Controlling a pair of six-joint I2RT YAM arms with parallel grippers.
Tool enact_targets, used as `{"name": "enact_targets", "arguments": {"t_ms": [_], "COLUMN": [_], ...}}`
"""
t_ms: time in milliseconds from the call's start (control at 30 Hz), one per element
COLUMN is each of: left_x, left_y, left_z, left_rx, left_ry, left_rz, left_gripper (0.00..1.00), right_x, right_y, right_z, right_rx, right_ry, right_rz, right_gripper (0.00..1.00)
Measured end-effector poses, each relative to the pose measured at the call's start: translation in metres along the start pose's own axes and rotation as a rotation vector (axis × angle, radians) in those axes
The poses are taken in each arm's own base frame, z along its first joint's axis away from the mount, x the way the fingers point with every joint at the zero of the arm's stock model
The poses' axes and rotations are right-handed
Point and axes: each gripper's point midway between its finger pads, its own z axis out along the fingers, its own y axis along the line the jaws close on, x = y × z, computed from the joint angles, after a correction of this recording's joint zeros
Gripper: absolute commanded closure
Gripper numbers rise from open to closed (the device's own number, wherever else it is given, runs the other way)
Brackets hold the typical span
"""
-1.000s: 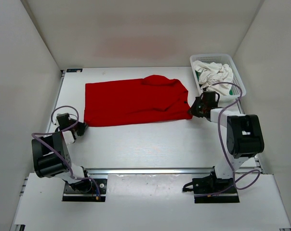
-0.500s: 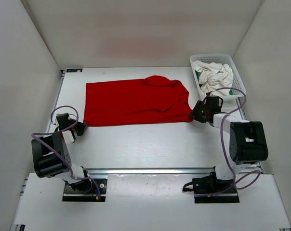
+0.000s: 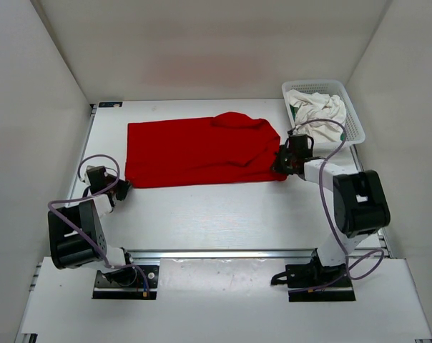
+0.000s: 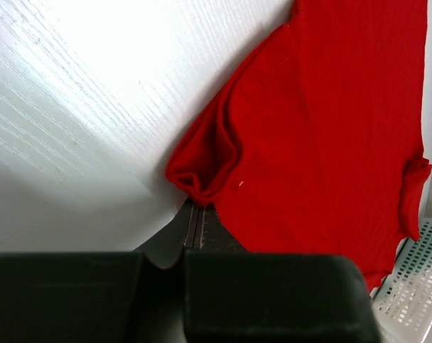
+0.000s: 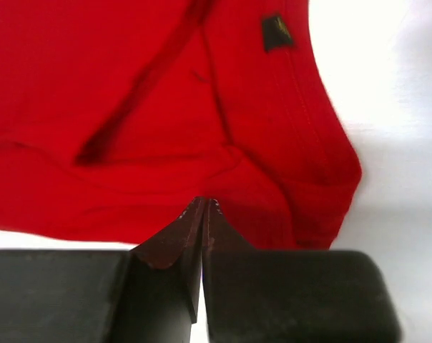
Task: Fold and stack the t-shirts
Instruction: Fold the flattened tshirt in 1/3 of the way
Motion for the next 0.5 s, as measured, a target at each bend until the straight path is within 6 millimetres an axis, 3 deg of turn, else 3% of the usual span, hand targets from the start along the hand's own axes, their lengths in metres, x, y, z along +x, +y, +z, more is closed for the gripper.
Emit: {"name": "enact_targets", "arguments": {"t_ms": [133, 267, 500], "left_x": [0.0, -0.002, 0.002], "left_y": [0.004, 0.016, 0.032], "left_z": [0.001, 0.002, -0.015], "left_rx": [-0.01, -0.025, -0.032], "left_ry": [0.007, 0.023, 0.037], "left_rz": [-0.013, -0.064, -0.083], "left_gripper": [1.0, 1.0, 1.0], "right_x": [0.025, 0.031, 0.089], "right_y": [-0.014, -0.018, -0.024], "right_z": [0.014, 0.011, -0.036], "right_rx": [0.029, 0.021, -0.042], "right_ry": [0.095, 0.084, 0.07], "right_rz": [0.024, 0.056, 0.15], "right_gripper": [1.0, 1.0, 0.99]}}
